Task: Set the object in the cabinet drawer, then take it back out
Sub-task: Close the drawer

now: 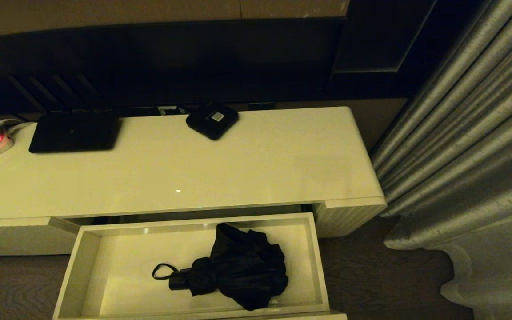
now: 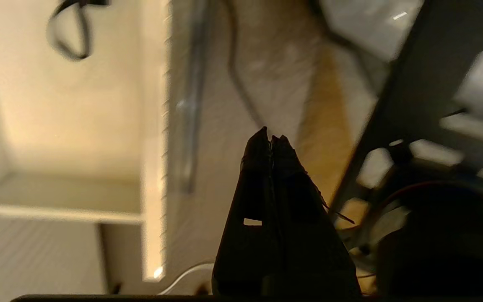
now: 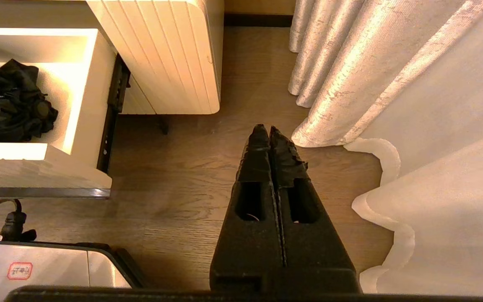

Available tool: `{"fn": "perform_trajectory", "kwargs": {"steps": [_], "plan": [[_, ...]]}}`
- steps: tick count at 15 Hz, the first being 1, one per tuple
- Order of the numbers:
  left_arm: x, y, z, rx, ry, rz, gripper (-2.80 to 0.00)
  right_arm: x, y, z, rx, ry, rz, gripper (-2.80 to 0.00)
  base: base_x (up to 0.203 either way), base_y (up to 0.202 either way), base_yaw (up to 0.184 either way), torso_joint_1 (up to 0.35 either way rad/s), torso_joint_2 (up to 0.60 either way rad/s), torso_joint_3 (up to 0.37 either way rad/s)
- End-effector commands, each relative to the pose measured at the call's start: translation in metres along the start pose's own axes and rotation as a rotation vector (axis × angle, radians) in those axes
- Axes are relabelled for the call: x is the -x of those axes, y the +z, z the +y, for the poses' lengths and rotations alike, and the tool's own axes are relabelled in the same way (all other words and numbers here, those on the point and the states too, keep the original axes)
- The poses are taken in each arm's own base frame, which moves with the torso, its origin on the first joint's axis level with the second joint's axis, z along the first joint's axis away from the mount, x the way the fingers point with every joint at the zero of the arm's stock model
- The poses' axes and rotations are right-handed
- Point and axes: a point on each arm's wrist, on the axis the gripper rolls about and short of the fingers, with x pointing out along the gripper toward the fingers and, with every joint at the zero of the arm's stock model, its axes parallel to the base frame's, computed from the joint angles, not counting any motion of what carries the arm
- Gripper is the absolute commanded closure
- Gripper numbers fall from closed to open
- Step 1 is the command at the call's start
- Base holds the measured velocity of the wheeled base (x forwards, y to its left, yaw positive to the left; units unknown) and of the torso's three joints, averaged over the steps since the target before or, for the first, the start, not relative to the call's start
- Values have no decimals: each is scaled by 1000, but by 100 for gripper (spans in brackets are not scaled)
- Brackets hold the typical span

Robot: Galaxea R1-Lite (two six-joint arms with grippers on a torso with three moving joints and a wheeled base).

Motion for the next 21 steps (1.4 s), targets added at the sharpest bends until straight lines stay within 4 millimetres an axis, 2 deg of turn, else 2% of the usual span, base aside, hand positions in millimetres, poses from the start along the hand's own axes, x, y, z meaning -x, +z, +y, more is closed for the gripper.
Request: {"fn": "perform_trajectory", "kwargs": {"steps": [1,13,18,21], "plan": [[-5,-1,-3,-3,-76,-10,0,0,0,0,0,2,1,0,0,0,0,0,0,0],[-33,4,3,-48,-289,84,0,0,0,0,0,1,0,0,0,0,0,0,0,0],[-63,11,13,-28,-347,136,0,0,0,0,0,1,0,0,0,0,0,0,0,0],[-81,18,24,-3,-301,129,0,0,0,0,0,1,0,0,0,0,0,0,0,0]]}}
